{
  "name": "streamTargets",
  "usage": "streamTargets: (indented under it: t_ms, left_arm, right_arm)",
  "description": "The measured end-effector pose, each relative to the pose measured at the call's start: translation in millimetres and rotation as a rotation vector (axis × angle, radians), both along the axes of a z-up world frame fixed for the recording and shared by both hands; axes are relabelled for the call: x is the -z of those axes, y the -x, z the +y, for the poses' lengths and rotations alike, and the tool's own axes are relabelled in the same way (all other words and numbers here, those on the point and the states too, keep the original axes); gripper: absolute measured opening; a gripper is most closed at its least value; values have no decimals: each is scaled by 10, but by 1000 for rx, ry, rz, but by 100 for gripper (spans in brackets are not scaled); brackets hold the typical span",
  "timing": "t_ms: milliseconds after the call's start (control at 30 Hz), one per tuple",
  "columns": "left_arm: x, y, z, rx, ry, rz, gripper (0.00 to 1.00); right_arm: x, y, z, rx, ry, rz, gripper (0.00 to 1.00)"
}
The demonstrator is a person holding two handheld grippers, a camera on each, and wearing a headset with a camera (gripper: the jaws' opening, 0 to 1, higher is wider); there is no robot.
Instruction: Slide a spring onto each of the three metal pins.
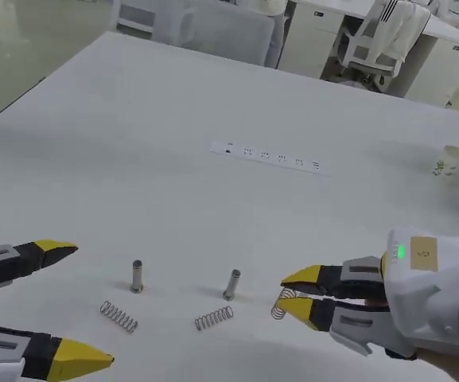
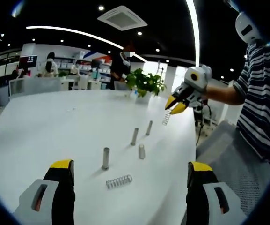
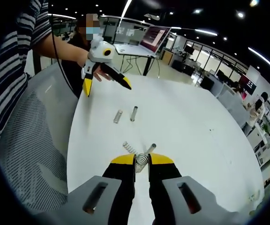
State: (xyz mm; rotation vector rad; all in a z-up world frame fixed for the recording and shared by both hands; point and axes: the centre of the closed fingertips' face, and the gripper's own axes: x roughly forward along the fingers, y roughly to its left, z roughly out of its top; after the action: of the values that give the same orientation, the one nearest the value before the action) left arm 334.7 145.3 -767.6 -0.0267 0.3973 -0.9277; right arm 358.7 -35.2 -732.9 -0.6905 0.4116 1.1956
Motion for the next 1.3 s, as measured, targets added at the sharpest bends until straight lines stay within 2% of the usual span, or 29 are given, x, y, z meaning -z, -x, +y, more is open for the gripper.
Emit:
streamTargets:
  t_ms: [300, 433, 567, 933, 1167, 1300]
  left_arm:
    - [-21, -36, 51, -27, 0, -10, 98]
    - [-24, -39, 58, -28, 0, -10, 98]
    - [-27, -55, 62, -38, 3, -12, 98]
    - [-19, -42, 89, -46, 3, -8, 98]
    - [4, -23, 110, -49, 4, 1, 97]
    - [-31, -22, 101, -53, 33, 2, 98]
  right_arm:
    - [-112, -366, -345, 100, 7, -36, 7]
    - [-163, -481, -417, 131, -2, -45, 7]
    - [-130, -567, -427, 160, -17, -33, 7]
    - [134, -599, -419, 181, -1, 13, 7]
    - [181, -611, -426, 190, 0, 20, 7]
    - [210, -624, -425, 194, 2, 27, 7]
